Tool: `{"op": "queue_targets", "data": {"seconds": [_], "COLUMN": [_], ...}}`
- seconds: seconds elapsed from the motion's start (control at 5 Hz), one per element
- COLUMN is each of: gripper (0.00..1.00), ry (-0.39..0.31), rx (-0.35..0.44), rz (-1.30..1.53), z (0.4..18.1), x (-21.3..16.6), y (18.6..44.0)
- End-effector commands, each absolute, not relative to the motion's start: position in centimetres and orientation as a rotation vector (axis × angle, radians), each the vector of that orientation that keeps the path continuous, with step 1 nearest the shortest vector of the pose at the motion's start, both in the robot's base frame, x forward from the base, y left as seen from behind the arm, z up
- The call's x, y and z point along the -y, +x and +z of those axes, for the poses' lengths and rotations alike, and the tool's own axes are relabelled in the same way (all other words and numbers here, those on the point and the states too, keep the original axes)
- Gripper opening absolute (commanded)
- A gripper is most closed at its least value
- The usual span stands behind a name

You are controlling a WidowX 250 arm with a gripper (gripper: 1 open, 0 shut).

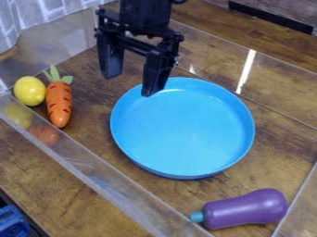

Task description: Put the carrot on the blue tray

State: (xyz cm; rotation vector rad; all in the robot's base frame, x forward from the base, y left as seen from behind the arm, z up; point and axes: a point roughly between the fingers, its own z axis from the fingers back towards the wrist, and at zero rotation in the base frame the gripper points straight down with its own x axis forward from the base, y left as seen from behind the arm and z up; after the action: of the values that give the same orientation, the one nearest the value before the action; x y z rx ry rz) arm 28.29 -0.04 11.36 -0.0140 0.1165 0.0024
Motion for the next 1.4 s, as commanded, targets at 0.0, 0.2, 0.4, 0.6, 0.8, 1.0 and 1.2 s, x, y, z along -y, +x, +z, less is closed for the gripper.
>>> {"op": "queue_targets", "data": {"seconds": [0.0, 0.2, 0.4, 0.6, 0.8, 1.0, 1.2], "gripper": [1.00, 1.00, 1.00, 1.00, 1.00, 1.00, 1.00], "ry": [-0.017, -0.019, -0.021, -0.023, -0.024, -0.026, -0.028], "rx": [-0.085, -0.096, -0.105, -0.112, -0.118, -0.122, -0.127], "rz": [0.019, 0.022, 0.025, 0.031, 0.036, 0.045, 0.053], "z": [11.9, 11.4, 10.9, 10.5, 10.1, 9.7, 9.4], "x": [-0.7, -0.8, -1.0, -1.3, -1.6, -2.0, -2.3], "y": [28.6, 28.5, 28.4, 28.3, 28.2, 28.1, 28.0]}}
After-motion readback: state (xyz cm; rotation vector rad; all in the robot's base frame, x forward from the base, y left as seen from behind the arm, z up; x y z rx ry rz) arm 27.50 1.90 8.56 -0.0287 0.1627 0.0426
